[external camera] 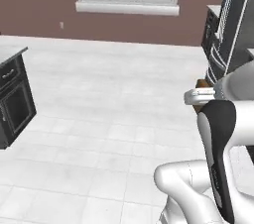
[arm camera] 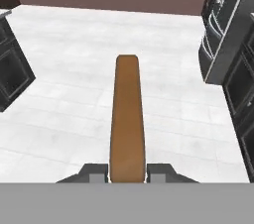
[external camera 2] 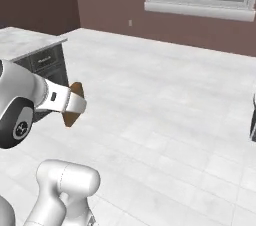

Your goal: Start the toaster. Once the lever pops up, take the bread to the plate on the dining counter.

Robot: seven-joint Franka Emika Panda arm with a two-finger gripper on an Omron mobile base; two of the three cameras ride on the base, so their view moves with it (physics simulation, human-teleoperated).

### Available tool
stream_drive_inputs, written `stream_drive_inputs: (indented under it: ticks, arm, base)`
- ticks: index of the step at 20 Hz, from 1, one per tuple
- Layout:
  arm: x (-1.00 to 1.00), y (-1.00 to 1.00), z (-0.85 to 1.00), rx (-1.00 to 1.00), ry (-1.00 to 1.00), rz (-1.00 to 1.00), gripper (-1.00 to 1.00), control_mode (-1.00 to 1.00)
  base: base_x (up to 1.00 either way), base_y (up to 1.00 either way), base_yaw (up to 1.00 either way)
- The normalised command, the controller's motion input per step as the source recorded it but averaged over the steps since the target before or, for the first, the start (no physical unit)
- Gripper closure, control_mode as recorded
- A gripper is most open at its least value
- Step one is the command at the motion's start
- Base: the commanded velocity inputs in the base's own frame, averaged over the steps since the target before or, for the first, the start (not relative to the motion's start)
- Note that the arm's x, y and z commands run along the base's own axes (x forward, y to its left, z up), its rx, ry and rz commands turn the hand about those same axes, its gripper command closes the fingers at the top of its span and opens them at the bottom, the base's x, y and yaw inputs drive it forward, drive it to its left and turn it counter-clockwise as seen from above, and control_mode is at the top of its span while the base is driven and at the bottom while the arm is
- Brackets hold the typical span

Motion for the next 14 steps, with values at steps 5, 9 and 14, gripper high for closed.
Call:
stream_drive_inputs:
  ticks: [5,9,14]
  arm:
    - [0.00,0.00,0.00,0.00,0.00,0.00,1.00,1.00]
    - [0.00,0.00,0.00,0.00,0.00,0.00,1.00,1.00]
    - [0.00,0.00,0.00,0.00,0.00,0.00,1.00,1.00]
  base:
    - [0.09,0.00,0.97]
    - [0.41,0.00,0.89]
    - [0.62,-0.02,0.84]
